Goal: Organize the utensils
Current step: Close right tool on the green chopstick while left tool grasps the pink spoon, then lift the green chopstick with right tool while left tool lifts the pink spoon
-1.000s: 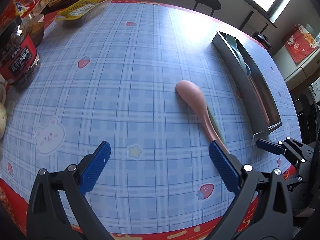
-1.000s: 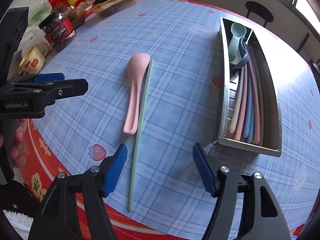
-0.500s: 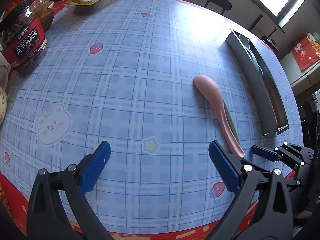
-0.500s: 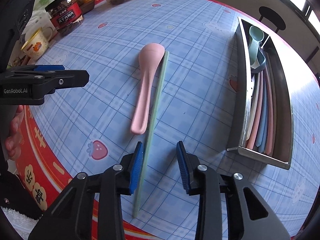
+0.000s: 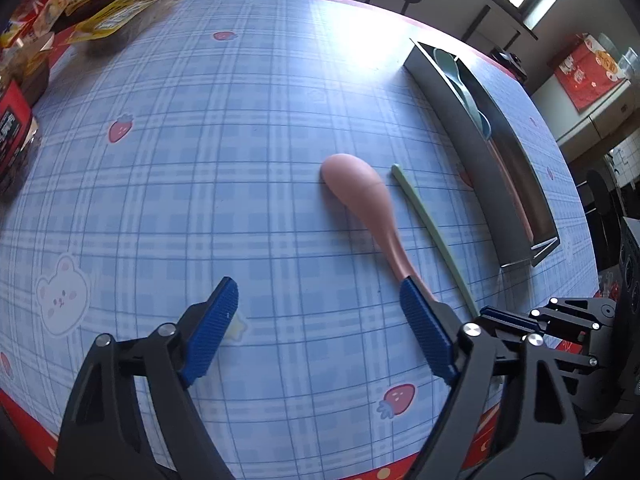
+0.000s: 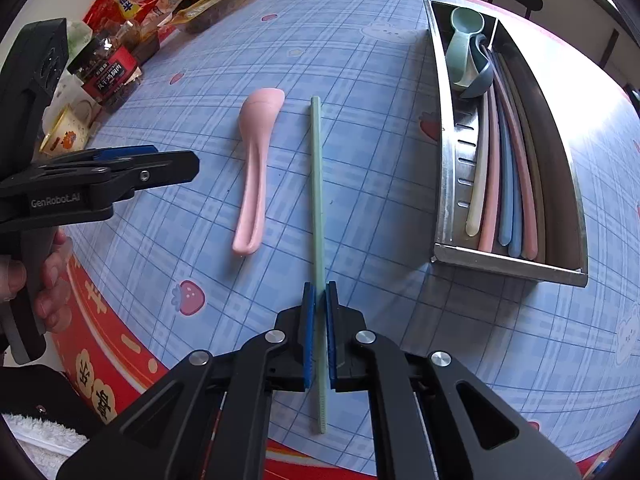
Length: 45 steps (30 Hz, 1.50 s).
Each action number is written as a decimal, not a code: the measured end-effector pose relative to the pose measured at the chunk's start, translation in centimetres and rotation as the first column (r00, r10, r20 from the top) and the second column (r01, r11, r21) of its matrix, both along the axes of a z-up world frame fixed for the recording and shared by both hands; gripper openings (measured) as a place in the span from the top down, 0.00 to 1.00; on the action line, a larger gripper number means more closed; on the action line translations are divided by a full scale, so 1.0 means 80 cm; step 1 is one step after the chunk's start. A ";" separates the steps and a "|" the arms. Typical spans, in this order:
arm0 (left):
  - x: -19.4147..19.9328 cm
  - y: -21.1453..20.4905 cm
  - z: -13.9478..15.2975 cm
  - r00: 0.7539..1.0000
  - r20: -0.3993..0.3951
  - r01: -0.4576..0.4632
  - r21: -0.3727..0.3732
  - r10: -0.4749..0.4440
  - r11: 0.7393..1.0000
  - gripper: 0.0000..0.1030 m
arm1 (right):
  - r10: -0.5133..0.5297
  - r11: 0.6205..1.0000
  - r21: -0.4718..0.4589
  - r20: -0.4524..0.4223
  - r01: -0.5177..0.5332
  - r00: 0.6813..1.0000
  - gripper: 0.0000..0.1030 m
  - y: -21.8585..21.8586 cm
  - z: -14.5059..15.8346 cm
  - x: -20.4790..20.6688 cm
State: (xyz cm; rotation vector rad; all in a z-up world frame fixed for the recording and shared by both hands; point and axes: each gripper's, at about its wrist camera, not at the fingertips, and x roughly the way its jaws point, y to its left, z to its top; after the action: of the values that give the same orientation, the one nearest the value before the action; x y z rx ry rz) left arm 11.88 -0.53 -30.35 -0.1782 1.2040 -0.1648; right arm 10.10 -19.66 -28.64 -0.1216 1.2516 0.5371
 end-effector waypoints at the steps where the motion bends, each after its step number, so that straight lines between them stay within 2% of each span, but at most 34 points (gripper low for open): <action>1: 0.005 -0.005 -0.001 1.000 -0.001 0.011 0.001 -0.011 1.000 0.27 | 0.000 1.000 0.003 0.000 0.000 1.000 0.94 0.000 0.000 -0.001; 2: 0.010 -0.010 -0.001 1.000 0.000 0.019 -0.002 -0.019 1.000 0.27 | 0.000 1.000 0.006 0.001 0.000 1.000 0.94 -0.001 0.000 -0.001; 9: 0.042 -0.028 -0.013 0.999 -0.017 0.041 -0.038 -0.042 0.998 0.51 | 0.001 1.000 0.023 0.006 -0.002 1.000 0.94 -0.008 0.000 -0.003; 13: 0.054 -0.038 -0.016 0.999 -0.014 0.050 -0.036 -0.051 0.998 0.55 | 0.003 1.000 0.030 0.006 -0.003 1.000 0.94 -0.013 0.001 -0.004; 20: 0.065 -0.051 -0.018 0.998 0.011 0.064 -0.002 -0.064 0.998 0.56 | 0.001 0.999 0.039 0.007 -0.001 1.000 0.94 -0.014 0.001 -0.005; 24: 0.073 -0.054 -0.020 0.998 0.018 0.067 0.003 -0.067 0.998 0.64 | -0.002 0.999 0.046 0.007 0.001 1.000 0.94 -0.015 0.001 -0.006; 26: 0.073 -0.054 -0.021 0.997 0.013 0.077 -0.013 -0.077 0.997 0.73 | -0.003 0.999 0.048 0.006 0.003 1.000 0.94 -0.015 0.001 -0.006; 27: 0.071 -0.054 -0.021 0.996 0.014 0.085 -0.012 -0.085 0.996 0.84 | -0.003 0.999 0.048 0.006 0.003 1.000 0.94 -0.015 0.002 -0.006; 28: 0.070 -0.056 -0.021 0.995 0.012 0.094 -0.001 -0.094 0.996 0.87 | -0.003 0.999 0.048 0.007 0.003 1.000 0.94 -0.015 0.002 -0.006; 41: 0.022 -0.060 -0.026 0.974 -0.012 0.226 0.026 -0.226 0.974 0.89 | -0.010 0.998 0.057 0.006 0.009 1.000 0.94 -0.018 0.001 -0.006; 45: 0.011 -0.053 -0.028 0.976 -0.013 0.215 0.006 -0.215 0.976 0.88 | -0.012 0.998 0.057 0.006 0.012 1.000 0.95 -0.019 0.001 -0.006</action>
State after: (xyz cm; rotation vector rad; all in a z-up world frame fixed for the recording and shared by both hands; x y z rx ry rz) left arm 12.72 -4.75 -32.61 -0.0416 1.2350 -0.3492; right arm 9.59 -21.16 -28.60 -0.0678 1.2285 0.5613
